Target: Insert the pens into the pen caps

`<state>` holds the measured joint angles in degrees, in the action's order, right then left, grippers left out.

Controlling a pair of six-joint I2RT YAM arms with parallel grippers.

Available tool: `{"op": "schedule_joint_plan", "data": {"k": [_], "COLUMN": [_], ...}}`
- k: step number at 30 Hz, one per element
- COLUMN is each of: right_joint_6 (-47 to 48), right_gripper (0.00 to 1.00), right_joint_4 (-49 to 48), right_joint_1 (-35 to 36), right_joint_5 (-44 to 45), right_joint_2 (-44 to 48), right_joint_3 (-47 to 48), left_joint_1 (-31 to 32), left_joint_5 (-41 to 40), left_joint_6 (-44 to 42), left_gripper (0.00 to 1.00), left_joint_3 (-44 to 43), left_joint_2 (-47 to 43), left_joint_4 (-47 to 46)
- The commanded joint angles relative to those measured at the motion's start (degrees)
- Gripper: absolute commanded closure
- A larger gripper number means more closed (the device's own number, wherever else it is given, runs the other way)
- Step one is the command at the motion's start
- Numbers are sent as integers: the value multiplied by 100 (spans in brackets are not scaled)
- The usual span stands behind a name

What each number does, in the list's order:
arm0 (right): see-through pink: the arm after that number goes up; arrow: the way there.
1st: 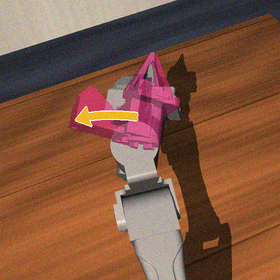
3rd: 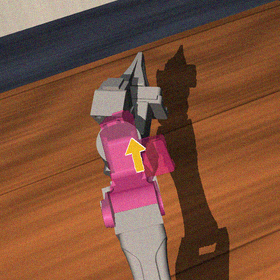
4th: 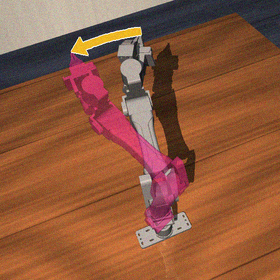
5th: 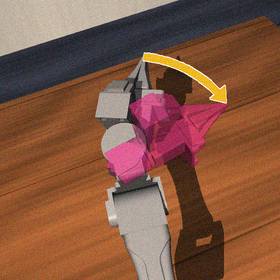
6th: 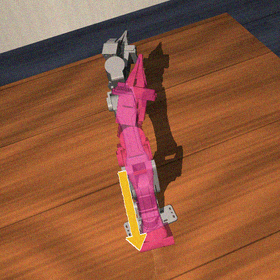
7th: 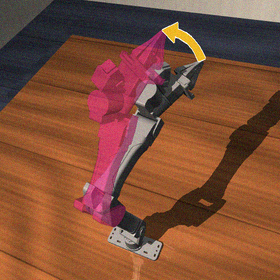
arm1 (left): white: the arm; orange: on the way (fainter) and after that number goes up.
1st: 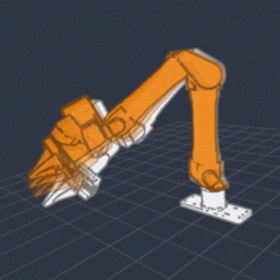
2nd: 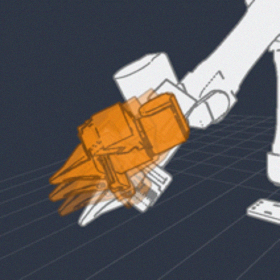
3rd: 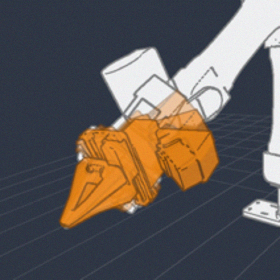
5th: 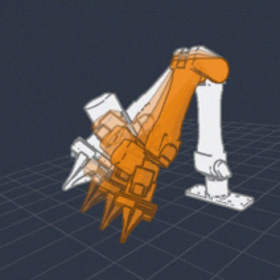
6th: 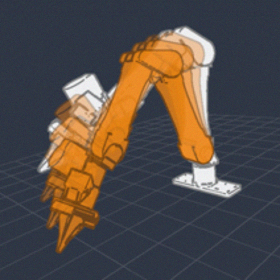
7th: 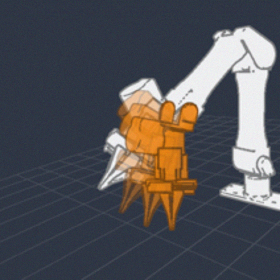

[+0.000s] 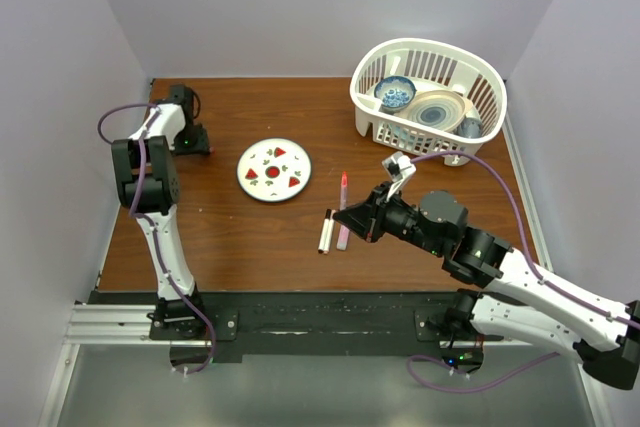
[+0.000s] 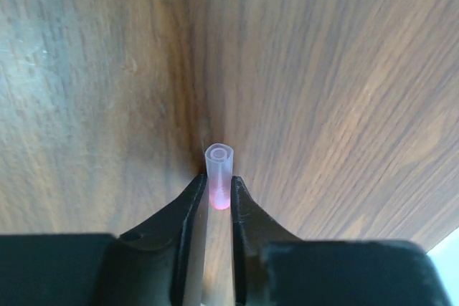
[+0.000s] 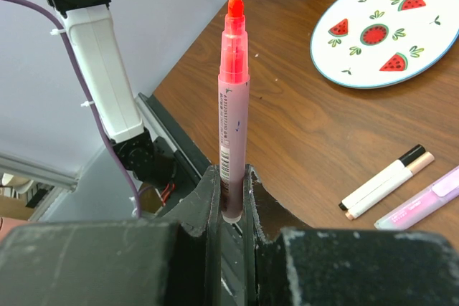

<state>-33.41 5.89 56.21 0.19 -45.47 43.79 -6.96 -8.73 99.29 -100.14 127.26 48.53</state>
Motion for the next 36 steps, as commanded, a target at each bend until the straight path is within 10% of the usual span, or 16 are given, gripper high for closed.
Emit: {"op": "schedule_joint_plan", "data": {"k": [1, 4, 21, 36], "right_joint_6": [-157, -271, -227, -965], "right_gripper": [100, 100, 100, 100], "right_joint_4": [43, 131, 1178, -789], "right_joint_1": [-4, 5, 4, 39], "right_joint_5": [69, 8, 34, -879], "right_joint_2": [82, 100, 82, -1095], "right_joint_3": [279, 305, 491, -248], "left_joint_1": [19, 19, 1284, 2076], "left_joint_5": [-199, -155, -279, 4014], "left_joint_6": [-339, -646, -3467, -5324], "left_gripper": [84, 99, 100, 100], "left_joint_3": [477, 1039, 4194, 6594], "left_joint_2": [-236, -560, -4355, -7785], "left_joint_4": [324, 8, -1829, -5721]}}
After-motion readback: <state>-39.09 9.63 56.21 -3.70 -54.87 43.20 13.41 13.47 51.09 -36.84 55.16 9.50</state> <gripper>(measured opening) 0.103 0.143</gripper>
